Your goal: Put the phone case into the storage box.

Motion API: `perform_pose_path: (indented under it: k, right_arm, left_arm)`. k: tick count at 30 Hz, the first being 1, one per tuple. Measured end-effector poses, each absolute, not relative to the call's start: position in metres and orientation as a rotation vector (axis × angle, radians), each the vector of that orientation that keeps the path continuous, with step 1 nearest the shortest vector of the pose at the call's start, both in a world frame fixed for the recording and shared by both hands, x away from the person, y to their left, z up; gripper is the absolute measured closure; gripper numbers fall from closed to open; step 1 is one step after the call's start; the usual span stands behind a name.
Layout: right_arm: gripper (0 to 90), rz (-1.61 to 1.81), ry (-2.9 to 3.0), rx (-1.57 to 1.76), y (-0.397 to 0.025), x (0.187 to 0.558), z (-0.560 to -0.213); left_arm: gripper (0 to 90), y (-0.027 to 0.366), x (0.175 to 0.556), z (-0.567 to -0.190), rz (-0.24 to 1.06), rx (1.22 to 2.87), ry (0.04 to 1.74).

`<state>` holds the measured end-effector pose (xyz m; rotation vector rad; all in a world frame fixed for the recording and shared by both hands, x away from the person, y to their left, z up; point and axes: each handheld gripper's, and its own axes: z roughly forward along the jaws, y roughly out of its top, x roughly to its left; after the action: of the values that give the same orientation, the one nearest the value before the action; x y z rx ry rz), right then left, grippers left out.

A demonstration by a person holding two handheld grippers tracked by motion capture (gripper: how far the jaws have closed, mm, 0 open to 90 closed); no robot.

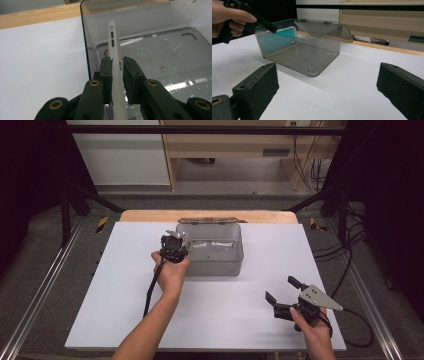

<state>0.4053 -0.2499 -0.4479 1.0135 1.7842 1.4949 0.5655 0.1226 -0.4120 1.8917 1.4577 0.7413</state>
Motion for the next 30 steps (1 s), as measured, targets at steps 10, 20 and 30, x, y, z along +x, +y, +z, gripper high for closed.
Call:
perform_pose_path:
  k: [10,20,30]
  right_arm:
    - [4.1,1.496,1.786,1.016,-0.2495,0.4054,-0.448]
    - [4.1,1.498,1.791,1.014,-0.2491,0.4051,-0.4479]
    - [4.1,1.497,1.795,1.011,-0.2481,0.4052,-0.448]
  left_arm:
    - [76.3,0.1224,0.5631,-0.4115,0.747,1.887,1.45]
    - [75.4,0.1228,0.5615,-0.4102,0.753,1.883,1.438]
    - [75.5,0.1231,0.5585,-0.4125,0.749,1.886,1.433]
